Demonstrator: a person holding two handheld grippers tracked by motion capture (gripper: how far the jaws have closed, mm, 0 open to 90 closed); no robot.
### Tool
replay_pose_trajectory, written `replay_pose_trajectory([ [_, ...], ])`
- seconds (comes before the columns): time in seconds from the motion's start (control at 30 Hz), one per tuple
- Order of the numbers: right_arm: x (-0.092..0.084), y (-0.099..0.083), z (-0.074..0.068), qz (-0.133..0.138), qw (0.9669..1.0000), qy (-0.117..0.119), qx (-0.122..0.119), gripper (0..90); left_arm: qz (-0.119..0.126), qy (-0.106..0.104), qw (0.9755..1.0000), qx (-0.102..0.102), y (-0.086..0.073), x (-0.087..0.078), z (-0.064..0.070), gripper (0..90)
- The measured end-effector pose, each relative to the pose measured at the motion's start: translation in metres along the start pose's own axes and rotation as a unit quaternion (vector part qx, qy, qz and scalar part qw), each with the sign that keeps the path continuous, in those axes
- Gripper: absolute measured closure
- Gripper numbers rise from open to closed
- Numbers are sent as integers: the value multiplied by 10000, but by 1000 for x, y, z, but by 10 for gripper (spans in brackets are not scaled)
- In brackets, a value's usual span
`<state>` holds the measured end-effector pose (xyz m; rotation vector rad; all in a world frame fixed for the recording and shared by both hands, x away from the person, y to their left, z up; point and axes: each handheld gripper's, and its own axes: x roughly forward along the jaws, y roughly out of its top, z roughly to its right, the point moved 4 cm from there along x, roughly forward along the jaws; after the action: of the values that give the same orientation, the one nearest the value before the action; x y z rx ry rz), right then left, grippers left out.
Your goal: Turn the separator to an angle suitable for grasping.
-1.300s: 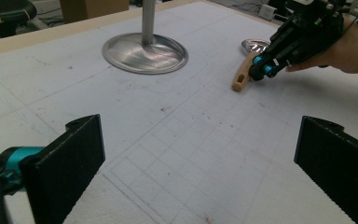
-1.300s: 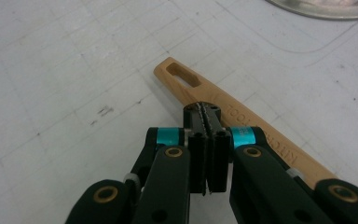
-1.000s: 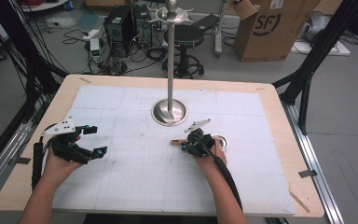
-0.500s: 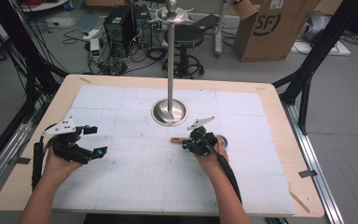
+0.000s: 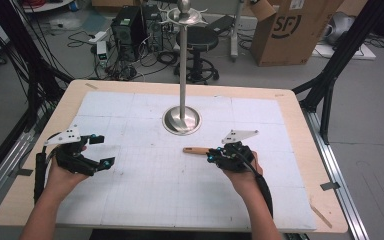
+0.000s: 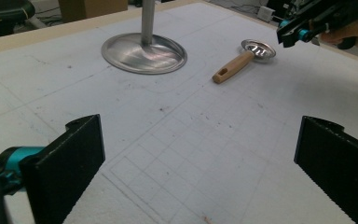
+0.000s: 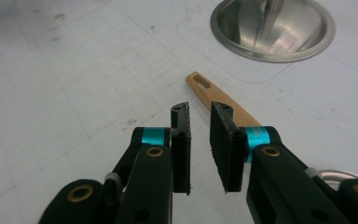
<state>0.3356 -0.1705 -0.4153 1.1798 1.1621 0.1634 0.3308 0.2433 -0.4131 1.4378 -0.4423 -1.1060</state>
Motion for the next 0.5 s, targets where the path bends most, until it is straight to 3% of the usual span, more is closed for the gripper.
replay_pose_trajectory([
  [0.27,-30,-11,-2,512,9986,35,-131,706,-7,-45,10000,11,0,2,1,22],
  [0.33,-41,-18,-2,745,9971,52,-117,671,24,-74,10000,9,0,3,2,22],
  [0.5,-54,-22,0,932,9955,60,-165,608,74,-160,9998,35,1,4,4,22],
])
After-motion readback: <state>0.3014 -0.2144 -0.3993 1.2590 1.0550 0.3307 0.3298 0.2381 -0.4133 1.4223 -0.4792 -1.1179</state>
